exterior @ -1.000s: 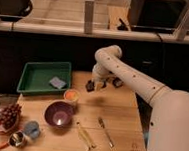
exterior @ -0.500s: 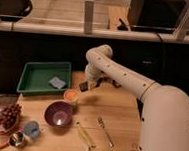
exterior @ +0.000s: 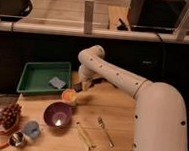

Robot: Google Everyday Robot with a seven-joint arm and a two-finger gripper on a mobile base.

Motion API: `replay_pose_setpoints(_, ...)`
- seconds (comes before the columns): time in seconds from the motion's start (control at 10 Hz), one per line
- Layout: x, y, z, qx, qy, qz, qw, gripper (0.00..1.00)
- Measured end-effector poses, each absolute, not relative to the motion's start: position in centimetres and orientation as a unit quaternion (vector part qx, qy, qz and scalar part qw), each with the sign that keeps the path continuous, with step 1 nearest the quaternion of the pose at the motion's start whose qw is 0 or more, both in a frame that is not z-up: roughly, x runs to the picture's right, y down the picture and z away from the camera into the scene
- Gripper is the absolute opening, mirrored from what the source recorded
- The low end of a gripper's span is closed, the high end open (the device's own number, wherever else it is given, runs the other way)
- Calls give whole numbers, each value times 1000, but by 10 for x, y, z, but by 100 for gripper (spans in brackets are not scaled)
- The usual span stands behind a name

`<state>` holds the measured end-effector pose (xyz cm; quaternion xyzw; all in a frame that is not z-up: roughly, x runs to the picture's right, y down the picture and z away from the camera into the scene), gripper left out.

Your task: Place eraser in tray

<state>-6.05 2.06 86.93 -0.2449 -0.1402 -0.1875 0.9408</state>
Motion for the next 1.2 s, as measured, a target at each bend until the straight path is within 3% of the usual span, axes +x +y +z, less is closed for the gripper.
replay_pose_setpoints(0.6,-117,-63,870,-176,-94,-202,959,2)
replay_pose_setpoints(1.2,-240,-63,876,-86,-196,-237,948,2)
